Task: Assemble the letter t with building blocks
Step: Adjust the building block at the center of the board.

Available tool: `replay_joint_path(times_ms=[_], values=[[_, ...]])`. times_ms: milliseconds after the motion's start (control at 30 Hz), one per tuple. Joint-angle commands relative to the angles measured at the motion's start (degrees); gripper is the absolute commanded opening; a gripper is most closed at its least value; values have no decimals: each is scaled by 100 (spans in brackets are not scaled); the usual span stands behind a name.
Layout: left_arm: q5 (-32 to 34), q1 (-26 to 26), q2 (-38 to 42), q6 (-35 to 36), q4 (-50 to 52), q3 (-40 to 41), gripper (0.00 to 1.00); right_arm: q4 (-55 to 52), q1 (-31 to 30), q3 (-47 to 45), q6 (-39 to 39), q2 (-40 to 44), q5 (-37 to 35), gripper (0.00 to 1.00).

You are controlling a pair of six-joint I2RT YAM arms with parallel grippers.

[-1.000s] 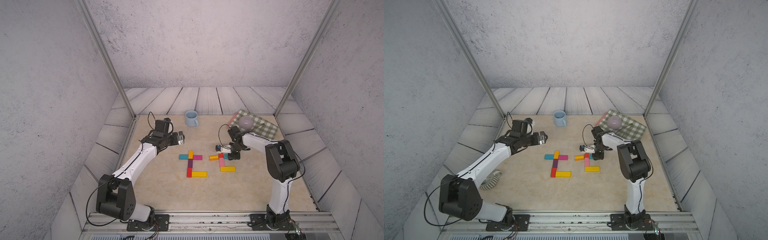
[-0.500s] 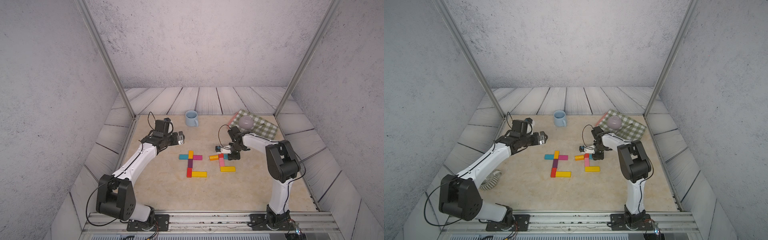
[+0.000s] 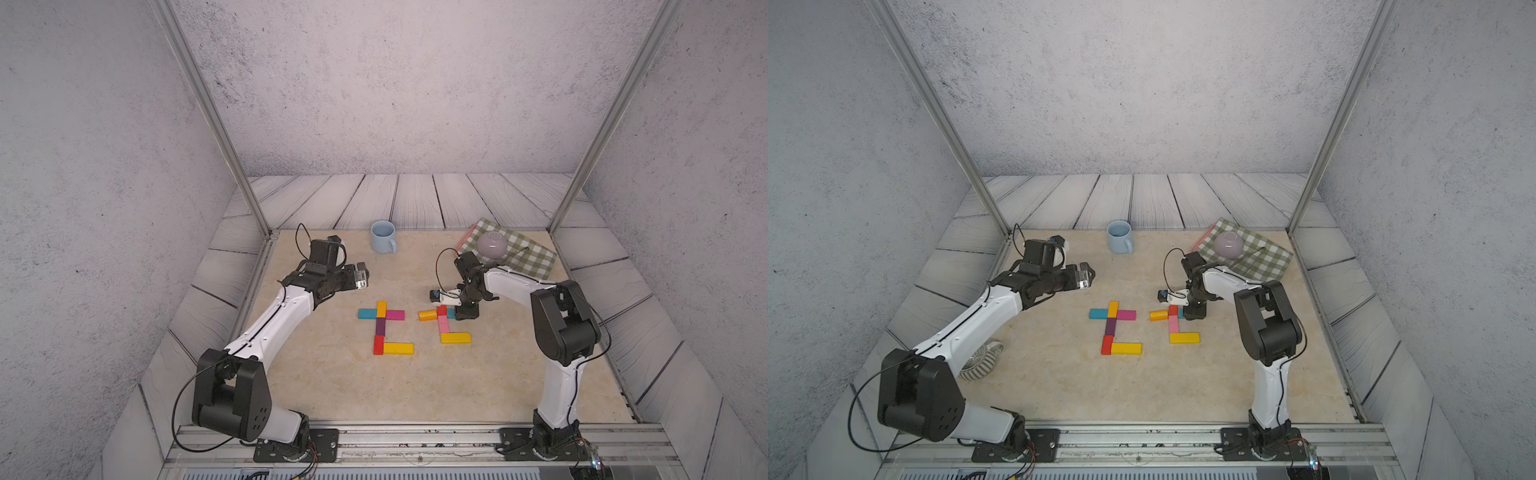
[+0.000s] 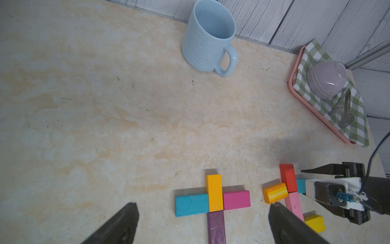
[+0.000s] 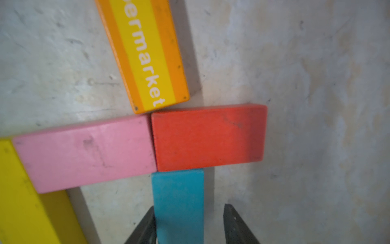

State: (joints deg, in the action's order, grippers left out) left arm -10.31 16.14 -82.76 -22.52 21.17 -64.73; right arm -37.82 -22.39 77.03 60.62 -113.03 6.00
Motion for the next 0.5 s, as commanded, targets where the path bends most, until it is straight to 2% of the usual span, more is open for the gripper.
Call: replay_joint_path(times_ms=[0, 200, 400, 433, 467], values=[[58, -50, -16, 4, 1, 44, 99, -132, -37, -158, -53, -151, -286, 57], [64, -50, -11, 11, -6, 43, 100, -218, 44, -134, -426, 353, -145, 70], [84, -50, -12, 11, 1, 57, 99, -877, 220, 204, -1059, 1559, 239, 78], [106, -50, -4, 18, 4, 56, 99, -852, 287, 217, -1255, 1789, 366, 84], [157, -50, 10, 13, 10, 48, 99, -732, 387, 163, -1479, 2029, 514, 98]])
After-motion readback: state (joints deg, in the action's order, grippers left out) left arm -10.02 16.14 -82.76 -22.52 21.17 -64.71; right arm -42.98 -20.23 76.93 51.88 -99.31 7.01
